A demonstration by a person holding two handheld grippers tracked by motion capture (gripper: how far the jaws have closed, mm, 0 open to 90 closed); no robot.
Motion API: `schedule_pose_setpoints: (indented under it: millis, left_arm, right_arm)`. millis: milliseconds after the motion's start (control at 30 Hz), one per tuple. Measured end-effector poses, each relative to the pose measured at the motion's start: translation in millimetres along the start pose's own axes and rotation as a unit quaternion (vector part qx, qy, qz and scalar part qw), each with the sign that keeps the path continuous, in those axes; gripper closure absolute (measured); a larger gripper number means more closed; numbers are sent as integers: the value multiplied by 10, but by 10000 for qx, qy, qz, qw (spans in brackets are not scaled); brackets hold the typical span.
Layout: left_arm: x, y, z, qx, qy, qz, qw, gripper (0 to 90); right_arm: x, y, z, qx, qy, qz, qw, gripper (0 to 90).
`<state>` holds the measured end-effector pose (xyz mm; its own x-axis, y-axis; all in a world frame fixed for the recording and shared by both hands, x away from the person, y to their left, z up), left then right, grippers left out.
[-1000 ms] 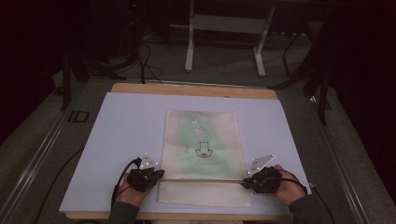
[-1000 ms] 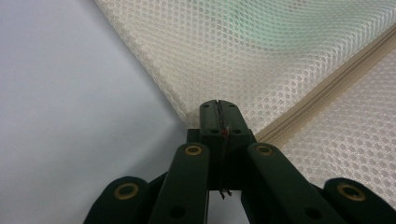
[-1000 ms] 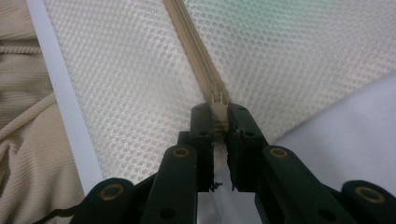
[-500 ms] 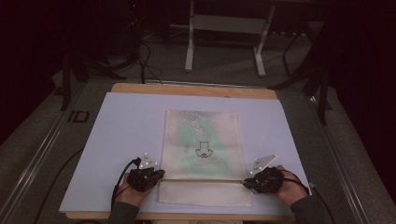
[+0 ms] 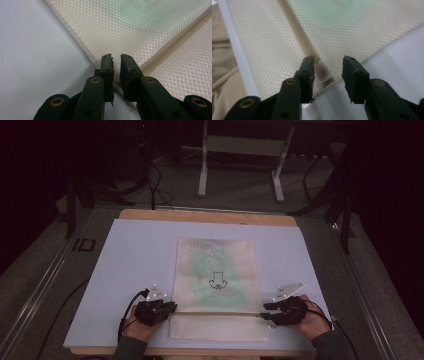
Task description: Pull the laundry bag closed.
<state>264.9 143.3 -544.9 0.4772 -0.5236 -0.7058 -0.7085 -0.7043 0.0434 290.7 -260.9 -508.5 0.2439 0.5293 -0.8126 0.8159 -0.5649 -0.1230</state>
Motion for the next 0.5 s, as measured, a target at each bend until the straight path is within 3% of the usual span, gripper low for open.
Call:
schedule_pose_setpoints:
  millis: [233, 500]
  left_arm:
    - [-18, 4, -6, 84, 26, -32, 10000, 782]
    - [-42, 2, -14, 136, 129, -38, 9998, 763]
  right_arm:
    - [-63, 124, 20, 423, 411, 312, 9978, 557]
    - [-32, 212, 74, 651, 608, 335, 9955, 530]
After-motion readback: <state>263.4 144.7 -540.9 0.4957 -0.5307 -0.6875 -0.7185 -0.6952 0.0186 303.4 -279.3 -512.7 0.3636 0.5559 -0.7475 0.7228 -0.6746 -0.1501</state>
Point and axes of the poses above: each handheld gripper's, and its own axes: x roughly forward along the jaws, z roughly out of its underside, y roughly to its right, the point moved 2 cm from there along x, roughly forward along the jaws, and after that the axes turned 8 degrees about x, right-handed, at the moved point
